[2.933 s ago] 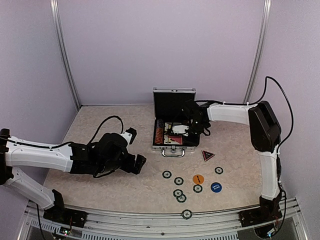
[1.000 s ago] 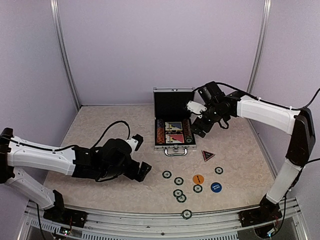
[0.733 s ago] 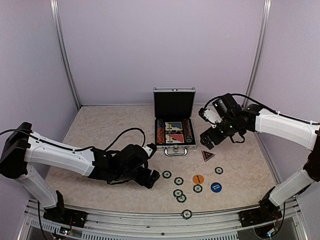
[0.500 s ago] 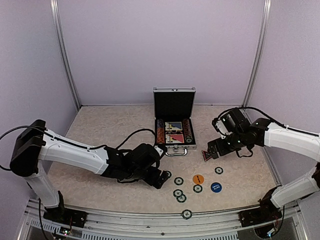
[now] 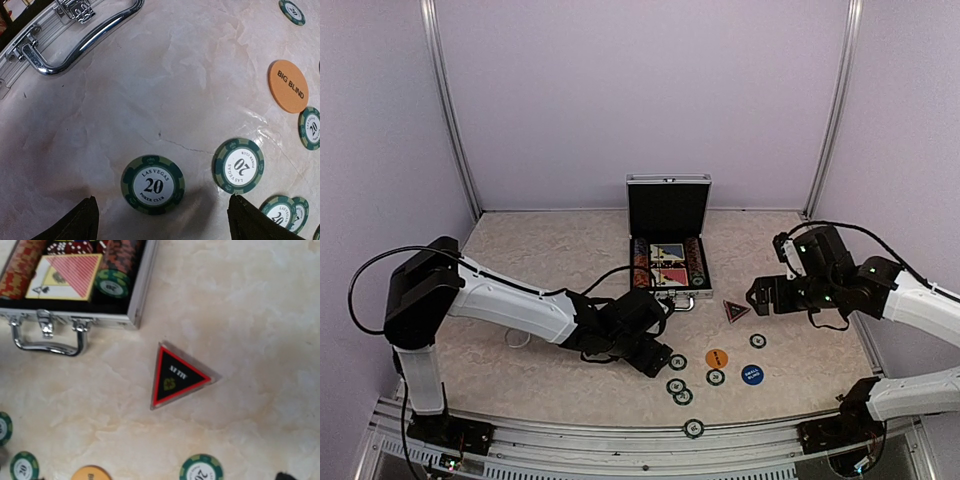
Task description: Pack up texas hold em set
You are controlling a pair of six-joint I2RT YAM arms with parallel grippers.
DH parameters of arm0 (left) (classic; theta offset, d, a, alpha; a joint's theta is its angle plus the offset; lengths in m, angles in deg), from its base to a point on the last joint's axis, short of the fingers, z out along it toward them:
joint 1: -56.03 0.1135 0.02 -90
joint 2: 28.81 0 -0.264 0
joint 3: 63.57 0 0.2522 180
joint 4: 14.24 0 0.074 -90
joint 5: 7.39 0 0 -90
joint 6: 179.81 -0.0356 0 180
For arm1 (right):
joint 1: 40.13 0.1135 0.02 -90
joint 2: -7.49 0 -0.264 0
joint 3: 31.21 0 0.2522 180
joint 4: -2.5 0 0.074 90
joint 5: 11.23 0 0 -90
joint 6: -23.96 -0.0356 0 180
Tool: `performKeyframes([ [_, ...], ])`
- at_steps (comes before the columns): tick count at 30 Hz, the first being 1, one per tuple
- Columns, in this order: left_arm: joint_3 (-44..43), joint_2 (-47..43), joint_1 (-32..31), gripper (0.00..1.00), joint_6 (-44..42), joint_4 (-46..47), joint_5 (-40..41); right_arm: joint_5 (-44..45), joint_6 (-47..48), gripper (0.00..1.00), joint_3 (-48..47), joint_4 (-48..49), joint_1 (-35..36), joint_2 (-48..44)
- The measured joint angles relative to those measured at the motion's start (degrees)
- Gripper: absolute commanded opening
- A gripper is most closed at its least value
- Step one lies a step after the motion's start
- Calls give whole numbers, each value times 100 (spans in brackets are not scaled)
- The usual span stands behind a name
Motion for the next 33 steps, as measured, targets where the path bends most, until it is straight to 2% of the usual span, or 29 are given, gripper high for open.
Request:
performKeyframes([
  [12, -531, 466, 98, 58, -151, -376, 94, 4, -140, 100, 0, 59, 20, 111],
  [17, -535, 466, 144, 40, -151, -398, 116, 7, -140, 100, 0, 70, 22, 114],
  [19, -535, 468, 166, 29, -153, -396, 111, 9, -140, 100, 0, 76, 22, 114],
  [20, -542, 468, 173, 26, -146, -393, 107, 9, -140, 100, 0, 79, 22, 114],
  [27, -643, 492, 177, 27, -195, -426, 17, 50, -140, 100, 0, 90, 22, 114],
  [31, -643, 490, 162, 44, -225, -466, 31, 50, -151, 100, 0, 92, 22, 114],
  [32, -645, 485, 151, 51, -234, -479, 44, 46, -151, 100, 0, 94, 22, 114],
  [33, -651, 481, 142, 54, -240, -492, 61, 46, -149, 100, 0, 94, 22, 114],
])
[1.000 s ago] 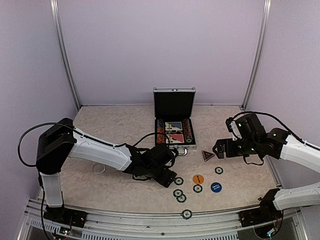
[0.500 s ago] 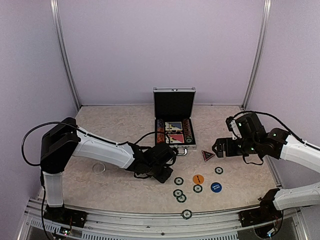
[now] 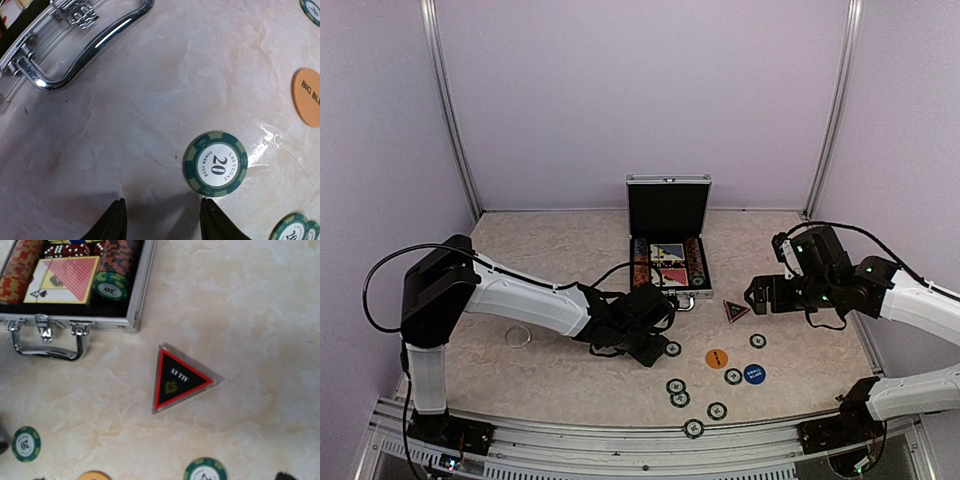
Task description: Pack up texas hold em set
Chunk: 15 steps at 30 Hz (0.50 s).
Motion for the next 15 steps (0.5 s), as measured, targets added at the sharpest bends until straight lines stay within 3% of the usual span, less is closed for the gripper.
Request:
performKeyframes([
  [6, -2, -214, -160, 73, 33, -48, 122, 90, -50, 100, 0, -131, 22, 236],
  [15, 212, -1069, -634, 87, 323, 85, 125, 1274, -1130, 98, -476, -1196, 815, 695],
])
